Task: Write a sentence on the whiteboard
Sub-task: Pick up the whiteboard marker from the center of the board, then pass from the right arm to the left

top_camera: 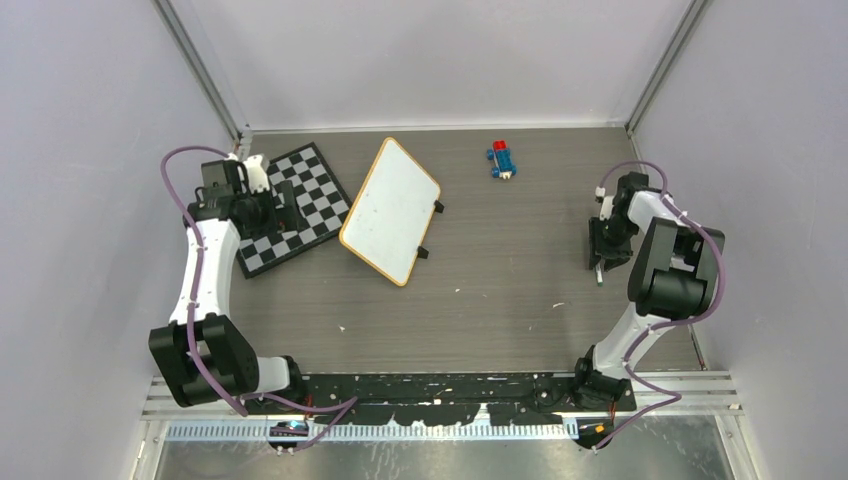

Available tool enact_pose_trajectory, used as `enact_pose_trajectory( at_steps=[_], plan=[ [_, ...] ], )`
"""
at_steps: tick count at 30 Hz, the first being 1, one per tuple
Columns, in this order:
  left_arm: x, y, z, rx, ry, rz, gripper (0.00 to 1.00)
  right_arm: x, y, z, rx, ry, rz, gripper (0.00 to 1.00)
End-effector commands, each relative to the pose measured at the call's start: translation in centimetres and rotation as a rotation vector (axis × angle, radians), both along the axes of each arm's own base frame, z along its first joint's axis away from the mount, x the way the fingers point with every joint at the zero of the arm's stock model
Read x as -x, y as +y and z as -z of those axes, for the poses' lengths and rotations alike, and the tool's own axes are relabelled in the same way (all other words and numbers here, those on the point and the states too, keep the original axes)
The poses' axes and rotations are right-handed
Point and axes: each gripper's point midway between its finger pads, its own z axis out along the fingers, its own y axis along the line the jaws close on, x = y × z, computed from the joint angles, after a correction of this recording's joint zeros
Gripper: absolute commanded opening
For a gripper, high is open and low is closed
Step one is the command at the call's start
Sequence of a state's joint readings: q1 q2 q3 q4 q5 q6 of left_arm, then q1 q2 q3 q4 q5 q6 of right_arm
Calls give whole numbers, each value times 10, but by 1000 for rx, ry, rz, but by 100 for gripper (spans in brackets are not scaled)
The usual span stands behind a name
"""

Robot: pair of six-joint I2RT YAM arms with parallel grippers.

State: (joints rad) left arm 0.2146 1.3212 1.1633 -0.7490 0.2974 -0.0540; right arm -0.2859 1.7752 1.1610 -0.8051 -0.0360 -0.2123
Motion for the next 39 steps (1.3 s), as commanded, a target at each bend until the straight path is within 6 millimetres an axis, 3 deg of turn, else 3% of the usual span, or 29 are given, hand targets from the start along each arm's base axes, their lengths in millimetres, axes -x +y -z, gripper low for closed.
enact_pose_trajectory(
  at_steps=[1, 5, 9, 11, 15, 20, 24, 27, 33, 39],
  plan=[
    [-17, -4, -36, 0, -123, 17, 100, -6, -7, 14, 30, -6, -11, 37],
    [-19, -6, -40, -11, -129, 27, 100, -3, -6, 22, 27, 12, -22, 25],
    [-21, -11, -46, -21, -142, 49, 100, -1, 0, 24, 13, 31, -56, 4],
    [-23, -14, -53, -32, -153, 68, 100, -8, 6, 12, -11, 5, -79, 0],
    [-30, -24, -81, -19, -197, 120, 100, -25, 32, -42, -113, -106, -164, 0],
    [-25, -72, -134, 132, -312, 364, 100, -32, 99, -128, -236, -256, -397, 0],
    [-9, -123, -163, 275, -363, 569, 100, -11, 166, -185, -379, -318, -620, 0],
    [10, -169, -173, 414, -330, 717, 100, 10, 209, -217, -441, -352, -780, 0],
    [27, -231, -168, 598, -171, 861, 89, 53, 266, -246, -492, -382, -1025, 0],
    [61, -281, -150, 671, -28, 1002, 79, 78, 292, -252, -489, -361, -1142, 0]
  ],
)
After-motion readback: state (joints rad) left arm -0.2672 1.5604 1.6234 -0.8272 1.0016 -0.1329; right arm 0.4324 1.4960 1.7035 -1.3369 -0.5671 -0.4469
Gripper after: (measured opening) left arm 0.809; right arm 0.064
